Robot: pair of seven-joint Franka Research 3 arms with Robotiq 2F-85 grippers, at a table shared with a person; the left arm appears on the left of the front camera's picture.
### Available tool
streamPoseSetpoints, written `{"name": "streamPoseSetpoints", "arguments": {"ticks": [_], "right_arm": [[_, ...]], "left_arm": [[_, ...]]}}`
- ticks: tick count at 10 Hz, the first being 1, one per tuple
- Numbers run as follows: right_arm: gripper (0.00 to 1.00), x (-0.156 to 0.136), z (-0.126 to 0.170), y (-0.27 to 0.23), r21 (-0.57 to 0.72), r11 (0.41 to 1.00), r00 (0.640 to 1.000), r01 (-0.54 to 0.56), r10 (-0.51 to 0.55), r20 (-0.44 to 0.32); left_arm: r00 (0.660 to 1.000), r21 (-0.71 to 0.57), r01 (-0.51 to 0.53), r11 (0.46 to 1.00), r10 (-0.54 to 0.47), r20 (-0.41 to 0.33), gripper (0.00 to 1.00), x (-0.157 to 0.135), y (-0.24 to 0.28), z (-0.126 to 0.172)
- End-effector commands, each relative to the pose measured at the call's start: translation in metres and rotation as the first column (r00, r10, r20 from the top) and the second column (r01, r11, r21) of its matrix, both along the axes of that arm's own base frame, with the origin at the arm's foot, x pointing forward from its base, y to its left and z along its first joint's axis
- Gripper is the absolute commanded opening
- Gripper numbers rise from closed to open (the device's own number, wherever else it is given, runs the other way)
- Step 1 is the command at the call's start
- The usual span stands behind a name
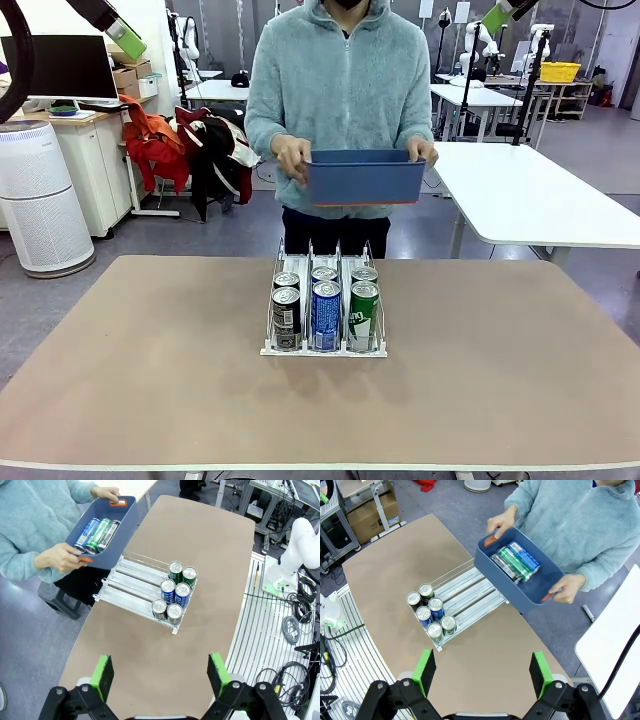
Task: Fill the beverage cans into the dispenser.
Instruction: Pick up the Ionic drink handed by the human.
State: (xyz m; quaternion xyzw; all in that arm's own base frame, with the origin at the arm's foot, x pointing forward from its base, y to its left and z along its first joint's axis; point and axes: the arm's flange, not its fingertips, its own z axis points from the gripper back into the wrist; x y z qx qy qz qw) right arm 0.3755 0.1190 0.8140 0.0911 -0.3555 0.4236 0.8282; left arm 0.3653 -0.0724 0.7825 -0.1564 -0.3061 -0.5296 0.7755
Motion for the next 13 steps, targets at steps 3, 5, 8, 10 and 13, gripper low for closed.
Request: {"name": "streamPoseSetpoints", "arguments": {"ticks": [3,5,8,10,13], "right_arm": [[1.0,-0.0006,-0.0008,0.0005,-0.006,1.0,1.0,-0.004,0.004,0.0],[1.0,-0.0006,-0.0008,0.0005,-0.006,1.0,1.0,-0.004,0.004,0.0],[1.0,-0.0006,-0.0008,0.0005,-0.006,1.0,1.0,-0.004,0.004,0.0],[1.0,-0.0006,-0.0008,0.0005,-0.006,1.0,1.0,-0.004,0.004,0.0],[1.0,-0.0006,-0.0008,0.0005,-0.006,1.0,1.0,-0.004,0.004,0.0]], "left_arm": [[1.0,0.01,-0.014,1.0,0.014,0.007,1.0,0.0001,0.0006,0.0007],[1.0,0.01,-0.014,1.0,0.014,0.007,1.0,0.0001,0.0006,0.0007],[1.0,0.01,-0.014,1.0,0.014,0.007,1.0,0.0001,0.0006,0.0007],[1.0,0.01,-0.014,1.0,0.014,0.007,1.0,0.0001,0.0006,0.0007],[1.0,0.01,-0.014,1.0,0.014,0.007,1.0,0.0001,0.0006,0.0007]]}}
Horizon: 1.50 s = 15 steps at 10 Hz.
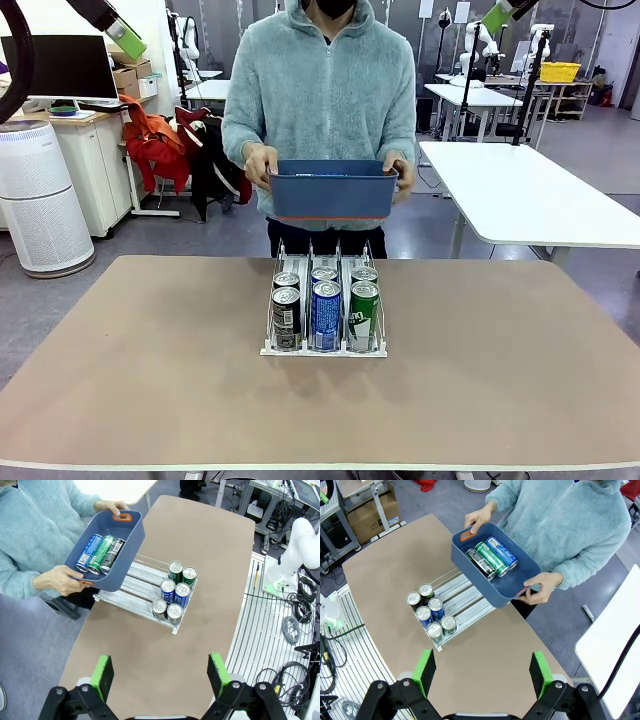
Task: Fill the beverage cans into the dispenser.
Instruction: Pick up the Ionic drink handed by the human.
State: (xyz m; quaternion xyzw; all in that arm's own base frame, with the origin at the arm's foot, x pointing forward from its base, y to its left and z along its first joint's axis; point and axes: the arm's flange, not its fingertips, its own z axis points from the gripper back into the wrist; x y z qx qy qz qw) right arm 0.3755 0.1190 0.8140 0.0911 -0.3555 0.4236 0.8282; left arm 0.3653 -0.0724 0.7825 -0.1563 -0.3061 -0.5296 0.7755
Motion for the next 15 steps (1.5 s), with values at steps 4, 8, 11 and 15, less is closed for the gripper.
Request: {"name": "streamPoseSetpoints", "arguments": {"ticks": [4,8,11,15], "right_arm": [[1.0,-0.0006,-0.0008,0.0005,-0.006,1.0,1.0,-0.004,0.004,0.0],[1.0,-0.0006,-0.0008,0.0005,-0.006,1.0,1.0,-0.004,0.004,0.0],[1.0,-0.0006,-0.0008,0.0005,-0.006,1.0,1.0,-0.004,0.004,0.0],[1.0,-0.0006,-0.0008,0.0005,-0.006,1.0,1.0,-0.004,0.004,0.0]], "left_arm": [[1.0,0.01,-0.014,1.0,0.014,0.007,1.0,0.0001,0.0006,0.0007],[1.0,0.01,-0.014,1.0,0.014,0.007,1.0,0.0001,0.0006,0.0007],[1.0,0.01,-0.014,1.0,0.014,0.007,1.0,0.0001,0.0006,0.0007],[1.0,0.01,-0.014,1.0,0.014,0.007,1.0,0.0001,0.0006,0.0007]]}}
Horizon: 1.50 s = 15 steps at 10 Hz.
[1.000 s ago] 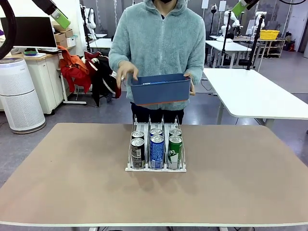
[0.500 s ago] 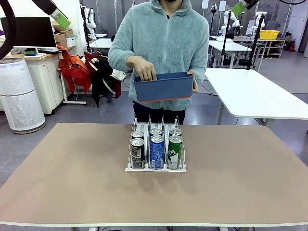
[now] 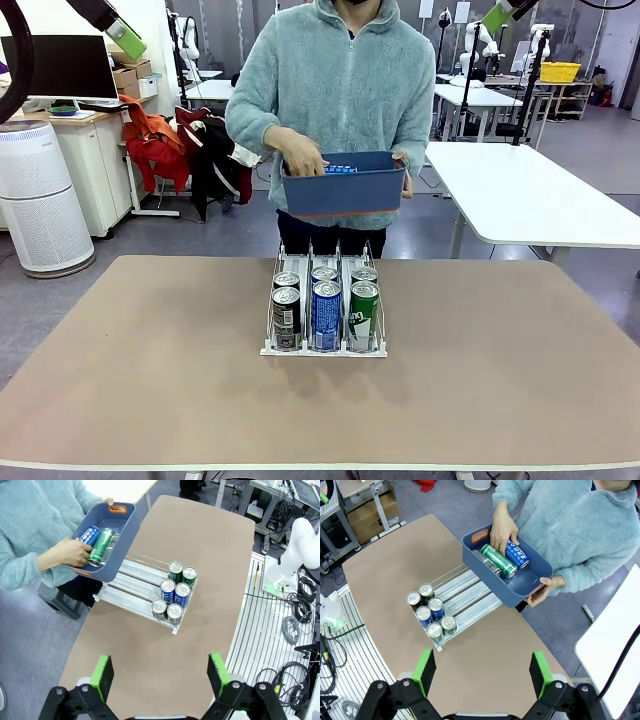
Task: Fill the beverage cans into the dispenser.
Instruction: Pick up the Ionic drink handed by the human.
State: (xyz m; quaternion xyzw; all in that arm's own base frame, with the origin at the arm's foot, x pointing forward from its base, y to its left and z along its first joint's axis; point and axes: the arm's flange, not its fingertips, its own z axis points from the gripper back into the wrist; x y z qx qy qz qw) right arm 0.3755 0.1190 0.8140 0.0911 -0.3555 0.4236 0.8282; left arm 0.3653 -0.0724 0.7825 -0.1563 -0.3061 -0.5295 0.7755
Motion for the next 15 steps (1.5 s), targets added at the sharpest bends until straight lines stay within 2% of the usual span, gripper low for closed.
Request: {"name": "streamPoseSetpoints", "arguments": {"ticks": [1,15], "right_arm": [[1.0,-0.0006,-0.0008,0.0005,-0.006,1.0,1.0,-0.004,0.004,0.0],[1.0,-0.0006,-0.0008,0.0005,-0.006,1.0,1.0,-0.004,0.004,0.0]], "left_arm": [[1.0,0.01,-0.014,1.0,0.014,0.007,1.0,0.0001,0.0006,0.0007],[1.0,0.01,-0.014,1.0,0.014,0.007,1.0,0.0001,0.0006,0.0007]]}}
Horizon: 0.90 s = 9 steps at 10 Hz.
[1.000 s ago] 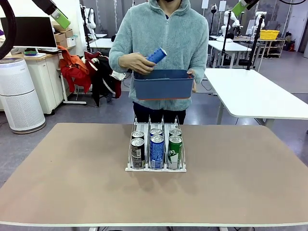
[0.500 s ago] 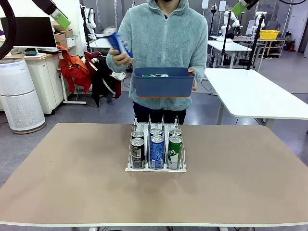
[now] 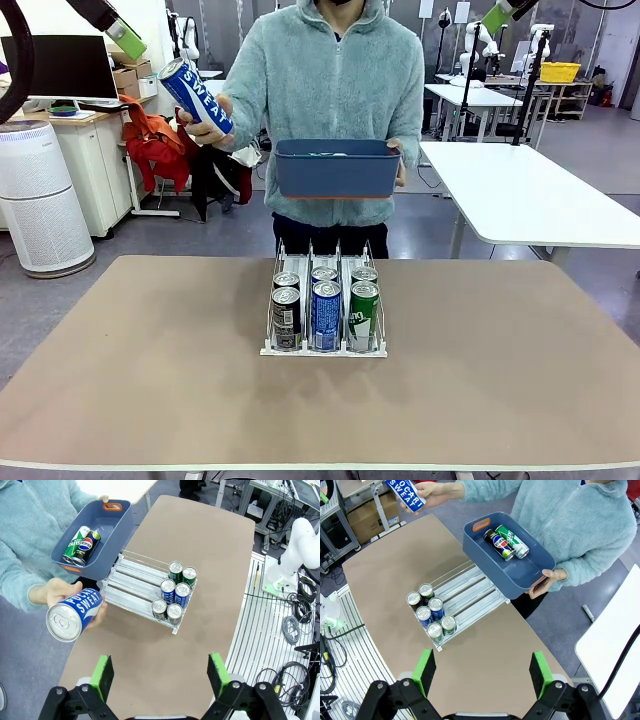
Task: Fill the beverage cans into the dispenser.
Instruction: Pick up the Ionic drink handed by the human.
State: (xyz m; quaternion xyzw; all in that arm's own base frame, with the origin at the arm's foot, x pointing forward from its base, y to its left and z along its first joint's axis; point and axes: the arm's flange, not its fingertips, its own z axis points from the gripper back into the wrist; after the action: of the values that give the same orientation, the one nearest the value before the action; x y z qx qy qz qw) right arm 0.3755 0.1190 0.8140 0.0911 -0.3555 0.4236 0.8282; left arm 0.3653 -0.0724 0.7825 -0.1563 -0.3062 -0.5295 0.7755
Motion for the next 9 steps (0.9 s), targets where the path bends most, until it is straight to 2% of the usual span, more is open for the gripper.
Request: {"name": "streamPoseSetpoints", "arguments": {"ticks": [1,9], "right_arm": [[1.0,-0.0006,-0.0008,0.0005,-0.006,1.0,1.0,-0.004,0.004,0.0],[1.0,-0.0006,-0.0008,0.0005,-0.006,1.0,1.0,-0.004,0.004,0.0]], "left_arm": [[1.0,0.01,-0.014,1.0,0.014,0.007,1.0,0.0001,0.0006,0.0007],[1.0,0.01,-0.014,1.0,0.014,0.007,1.0,0.0001,0.0006,0.0007]]}}
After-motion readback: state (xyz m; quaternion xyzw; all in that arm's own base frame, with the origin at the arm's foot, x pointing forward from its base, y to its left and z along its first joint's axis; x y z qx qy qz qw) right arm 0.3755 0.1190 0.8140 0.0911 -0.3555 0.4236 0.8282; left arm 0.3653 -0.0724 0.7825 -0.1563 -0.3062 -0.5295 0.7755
